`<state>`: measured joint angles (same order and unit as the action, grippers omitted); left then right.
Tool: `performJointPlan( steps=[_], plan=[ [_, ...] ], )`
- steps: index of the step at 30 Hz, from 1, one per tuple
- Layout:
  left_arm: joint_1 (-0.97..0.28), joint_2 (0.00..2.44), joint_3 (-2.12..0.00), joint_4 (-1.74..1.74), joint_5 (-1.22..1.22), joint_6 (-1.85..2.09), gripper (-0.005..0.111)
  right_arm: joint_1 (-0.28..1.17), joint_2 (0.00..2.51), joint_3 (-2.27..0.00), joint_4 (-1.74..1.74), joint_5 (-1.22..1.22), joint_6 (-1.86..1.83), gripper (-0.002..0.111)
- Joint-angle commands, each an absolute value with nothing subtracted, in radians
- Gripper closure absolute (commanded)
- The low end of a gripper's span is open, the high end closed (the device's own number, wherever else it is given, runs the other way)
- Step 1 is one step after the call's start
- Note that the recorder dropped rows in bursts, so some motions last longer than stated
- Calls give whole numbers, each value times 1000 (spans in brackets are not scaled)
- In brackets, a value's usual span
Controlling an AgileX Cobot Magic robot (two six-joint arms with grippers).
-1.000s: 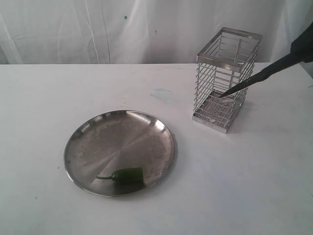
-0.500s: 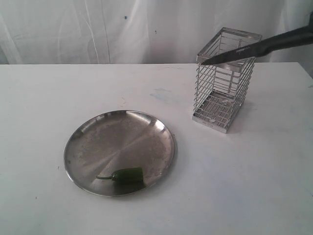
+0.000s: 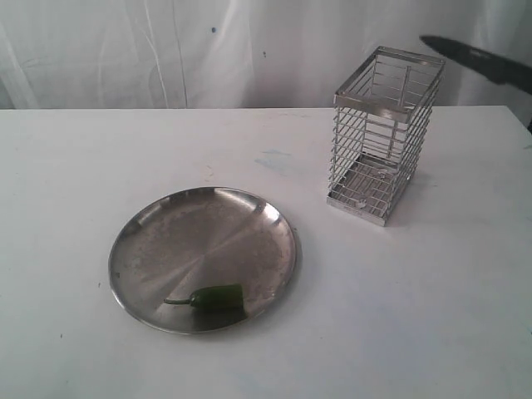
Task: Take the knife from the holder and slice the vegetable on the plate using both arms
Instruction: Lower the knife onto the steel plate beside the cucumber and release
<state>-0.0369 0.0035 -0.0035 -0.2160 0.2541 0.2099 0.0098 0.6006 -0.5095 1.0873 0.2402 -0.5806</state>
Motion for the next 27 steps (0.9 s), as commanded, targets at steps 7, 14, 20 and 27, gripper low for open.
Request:
performJointPlan(
  steps=[7,14,20,27],
  plan=[
    [-45,0,0,-221,255,210,107,35,590,-331,1406,379,-927,108],
    [-45,0,0,-221,255,210,107,61,620,-300,1744,713,-1330,108],
    [-45,0,0,-221,255,210,107,61,696,-300,1744,616,-1276,108],
    [-45,0,0,-221,255,210,107,61,1002,-337,1744,693,-1224,108]
  ],
)
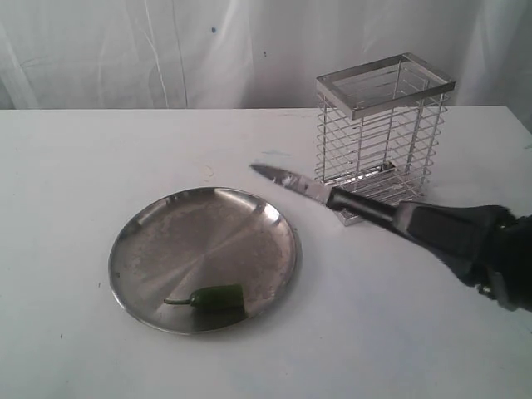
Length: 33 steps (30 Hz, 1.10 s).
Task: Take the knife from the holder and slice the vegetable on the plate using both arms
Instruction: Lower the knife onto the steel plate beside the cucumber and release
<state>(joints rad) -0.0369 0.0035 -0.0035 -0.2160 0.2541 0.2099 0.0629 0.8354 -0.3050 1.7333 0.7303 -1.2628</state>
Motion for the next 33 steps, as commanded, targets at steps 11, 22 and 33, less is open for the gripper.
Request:
performJointPlan(
  steps=[11,22,33],
  plan=[
    [-45,0,0,-221,255,210,107,70,1770,-628,1744,1126,-1263,108],
    [-45,0,0,-221,255,210,107,149,1939,-766,1744,1086,-1314,108],
    [-45,0,0,-221,255,210,107,149,1939,-766,1744,986,-1271,72]
  ],
)
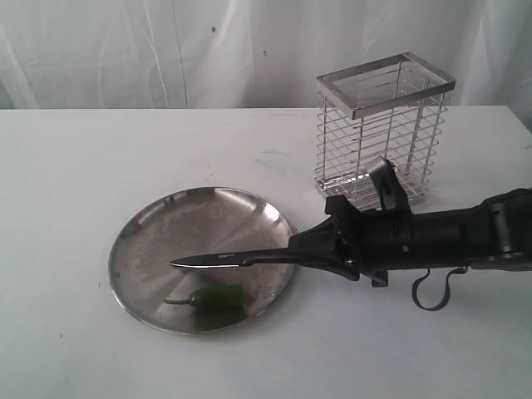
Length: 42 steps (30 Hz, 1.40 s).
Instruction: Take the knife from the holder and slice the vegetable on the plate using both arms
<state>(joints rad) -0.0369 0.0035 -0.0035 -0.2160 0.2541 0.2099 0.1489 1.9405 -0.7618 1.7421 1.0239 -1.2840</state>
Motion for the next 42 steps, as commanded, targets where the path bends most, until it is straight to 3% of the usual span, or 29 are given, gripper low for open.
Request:
performJointPlan(
  steps=[1,7,14,25,28,33,37,42],
  plan=[
    [-45,0,0,-221,255,210,107,149,1939,-766,1744,981,-1271,68],
    [-45,0,0,-221,255,210,107,149,1939,-766,1744,978,-1271,55],
    [-45,0,0,-221,255,210,107,149,1932,-768,1593,802,-1251,54],
    [-45,0,0,-221,255,210,107,149,1813,-821,1477,738,-1241,54],
    [-45,0,0,-221,255,210,107,149,1788,-847,1315,708,-1086,54],
    [-45,0,0,-221,255,210,107,151,1808,-1034,852,944,-628,55],
    [-45,0,0,-221,255,210,107,151,1874,-1223,781,1221,-564,56],
    [-45,0,0,-221,255,210,107,151,1966,-1307,761,1221,-550,56]
  ],
)
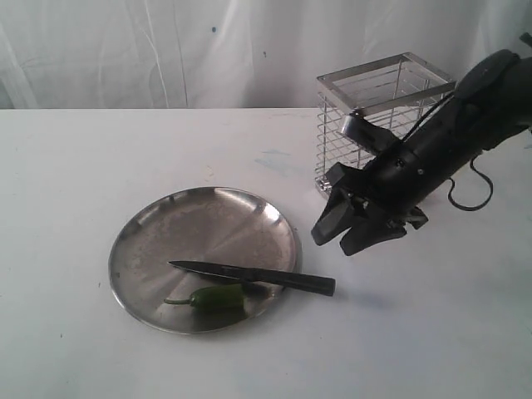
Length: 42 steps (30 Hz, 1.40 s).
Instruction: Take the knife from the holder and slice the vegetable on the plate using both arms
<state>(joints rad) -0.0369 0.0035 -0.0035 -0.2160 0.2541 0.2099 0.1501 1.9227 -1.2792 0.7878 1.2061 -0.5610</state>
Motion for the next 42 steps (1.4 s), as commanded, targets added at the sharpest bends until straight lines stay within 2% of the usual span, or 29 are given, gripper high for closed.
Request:
performJointPlan(
  steps=[1,22,39,40,42],
  plan=[
    [-45,0,0,-221,255,210,107,151,1988,-1307,761,1221,-550,56],
    [-45,0,0,-221,255,210,107,222,2101,-1327,772,1131,-682,56],
    [-45,0,0,-221,255,210,107,238,2176,-1327,795,1211,-761,56],
    [-45,0,0,-221,255,210,107,241,2176,-1327,795,1214,-763,57],
    [-45,0,0,-221,255,210,107,243,2176,-1327,790,1214,-763,68]
  ],
)
